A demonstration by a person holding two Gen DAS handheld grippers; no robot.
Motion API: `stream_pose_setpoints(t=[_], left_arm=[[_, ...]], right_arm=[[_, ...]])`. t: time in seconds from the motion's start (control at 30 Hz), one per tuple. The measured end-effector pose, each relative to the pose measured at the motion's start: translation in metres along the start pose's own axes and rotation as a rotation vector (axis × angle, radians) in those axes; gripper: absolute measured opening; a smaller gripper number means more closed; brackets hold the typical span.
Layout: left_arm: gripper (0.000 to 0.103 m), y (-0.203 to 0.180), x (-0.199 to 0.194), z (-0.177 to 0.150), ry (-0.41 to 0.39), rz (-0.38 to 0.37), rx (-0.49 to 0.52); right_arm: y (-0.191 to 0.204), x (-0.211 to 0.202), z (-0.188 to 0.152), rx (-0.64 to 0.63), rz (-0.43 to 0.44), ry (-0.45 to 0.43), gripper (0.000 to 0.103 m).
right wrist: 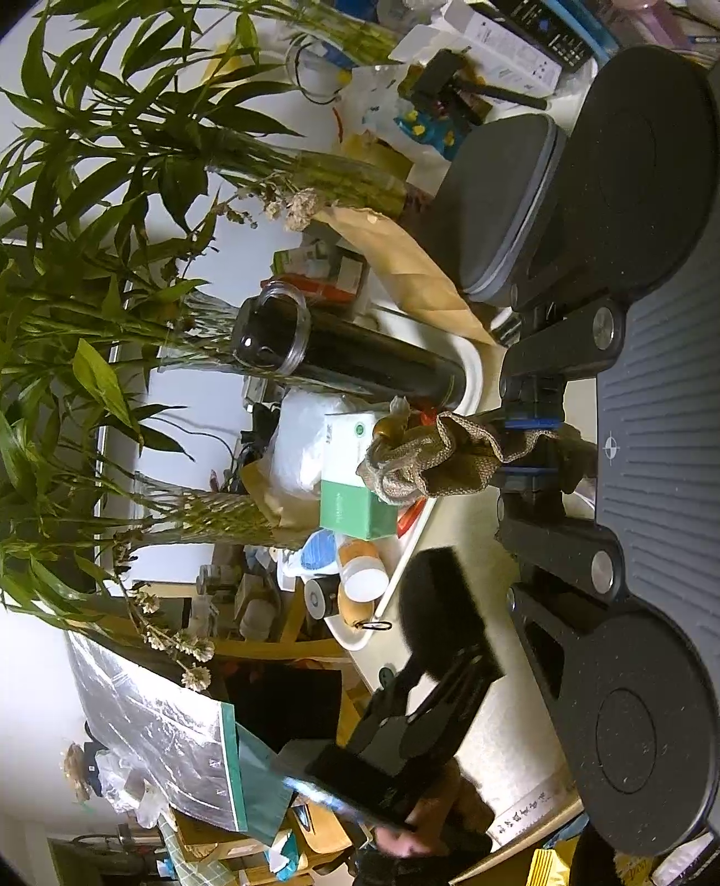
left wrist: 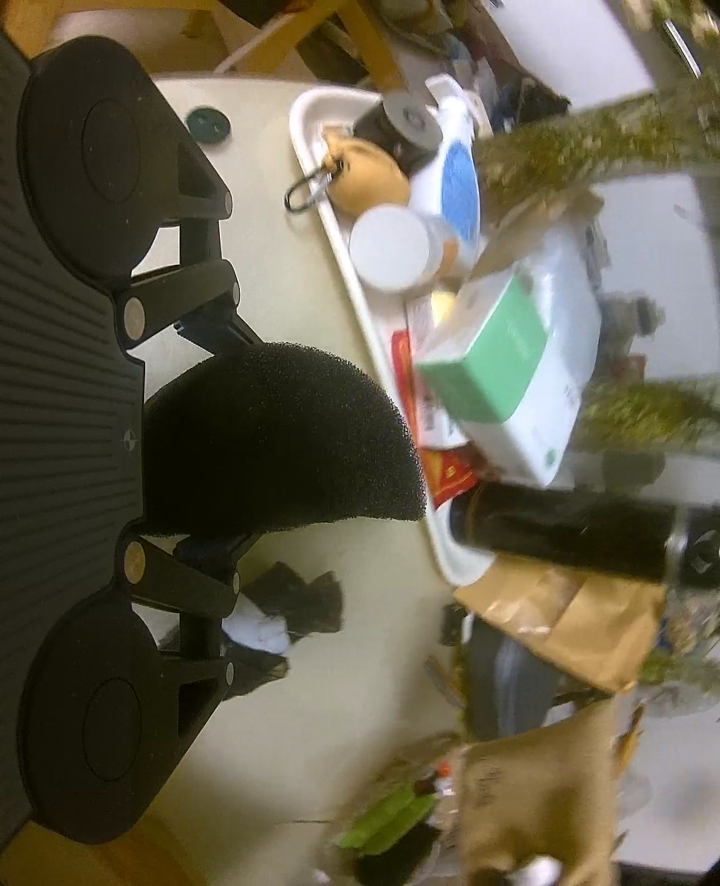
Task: Organize soft objects
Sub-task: 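Lift the foam pad with the left tool and carry both items over the cardboard box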
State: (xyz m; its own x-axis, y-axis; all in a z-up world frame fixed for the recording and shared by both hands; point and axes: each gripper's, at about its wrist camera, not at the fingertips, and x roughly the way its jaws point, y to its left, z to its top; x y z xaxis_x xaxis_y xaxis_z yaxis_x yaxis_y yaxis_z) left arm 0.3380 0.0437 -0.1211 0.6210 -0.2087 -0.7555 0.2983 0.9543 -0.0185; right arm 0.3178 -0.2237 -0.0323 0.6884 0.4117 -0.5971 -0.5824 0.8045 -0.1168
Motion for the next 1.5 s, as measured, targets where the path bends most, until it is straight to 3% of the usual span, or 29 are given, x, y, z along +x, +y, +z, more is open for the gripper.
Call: stream_pose_setpoints(t=[0.4,0.63,1.0,1.5], left_arm=[[0.060,0.009,-0.058,0.002,-0.073,0.131,-0.121],[0.060,0.007,-0.089,0.000,-0.088,0.156,-0.152],[0.060,-0.018,-0.152,-0.007,-0.136,0.143,-0.098],[0.061,-0.064,-0.233,-0.019,-0.162,0.064,-0.083]], right_arm=[[-0.004,0.007,-0.002,0.036,-0.003,0.035,0.014],[-0.005,0.002,-0.003,0.046,-0.015,0.023,0.014],[-0.017,-0.033,0.007,0.144,0.006,-0.057,0.014],[0.008,-0.122,0.014,0.115,0.074,-0.113,0.014]])
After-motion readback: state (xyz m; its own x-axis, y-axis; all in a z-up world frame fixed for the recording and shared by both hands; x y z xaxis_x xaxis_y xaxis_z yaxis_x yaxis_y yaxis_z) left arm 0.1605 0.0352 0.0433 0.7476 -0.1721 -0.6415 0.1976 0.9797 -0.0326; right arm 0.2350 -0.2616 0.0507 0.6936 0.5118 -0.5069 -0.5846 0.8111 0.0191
